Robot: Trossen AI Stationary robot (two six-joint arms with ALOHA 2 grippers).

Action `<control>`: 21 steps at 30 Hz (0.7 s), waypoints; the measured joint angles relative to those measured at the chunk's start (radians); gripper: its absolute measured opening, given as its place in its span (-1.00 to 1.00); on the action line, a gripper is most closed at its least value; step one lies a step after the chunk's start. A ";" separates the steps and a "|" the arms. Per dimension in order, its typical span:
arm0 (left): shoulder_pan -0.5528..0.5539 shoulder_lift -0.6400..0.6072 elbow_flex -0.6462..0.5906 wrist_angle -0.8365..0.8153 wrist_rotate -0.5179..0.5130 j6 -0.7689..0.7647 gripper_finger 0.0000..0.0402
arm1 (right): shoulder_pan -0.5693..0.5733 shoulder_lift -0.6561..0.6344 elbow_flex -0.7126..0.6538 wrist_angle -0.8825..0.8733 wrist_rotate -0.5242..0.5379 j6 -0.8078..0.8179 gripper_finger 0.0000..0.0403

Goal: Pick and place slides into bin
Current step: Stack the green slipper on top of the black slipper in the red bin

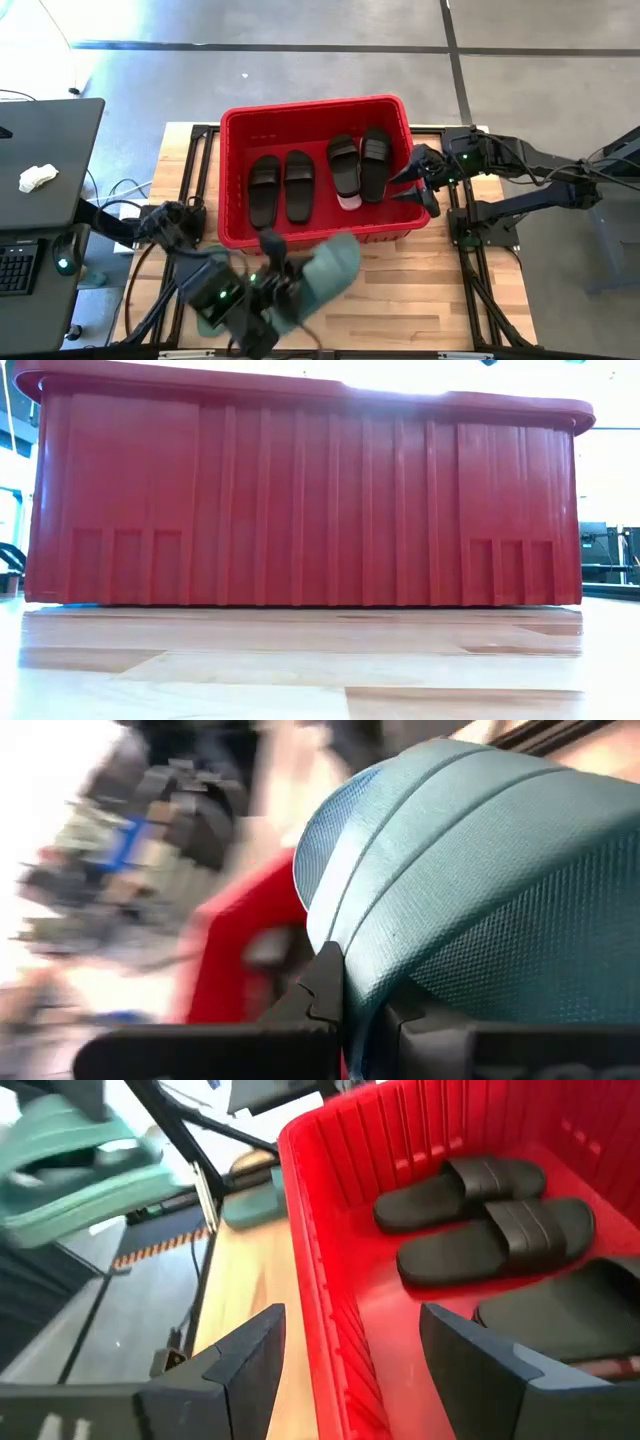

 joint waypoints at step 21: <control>0.465 -0.008 -0.017 -0.222 -0.373 0.322 -0.99 | -0.290 0.069 0.000 0.410 -0.210 0.173 0.10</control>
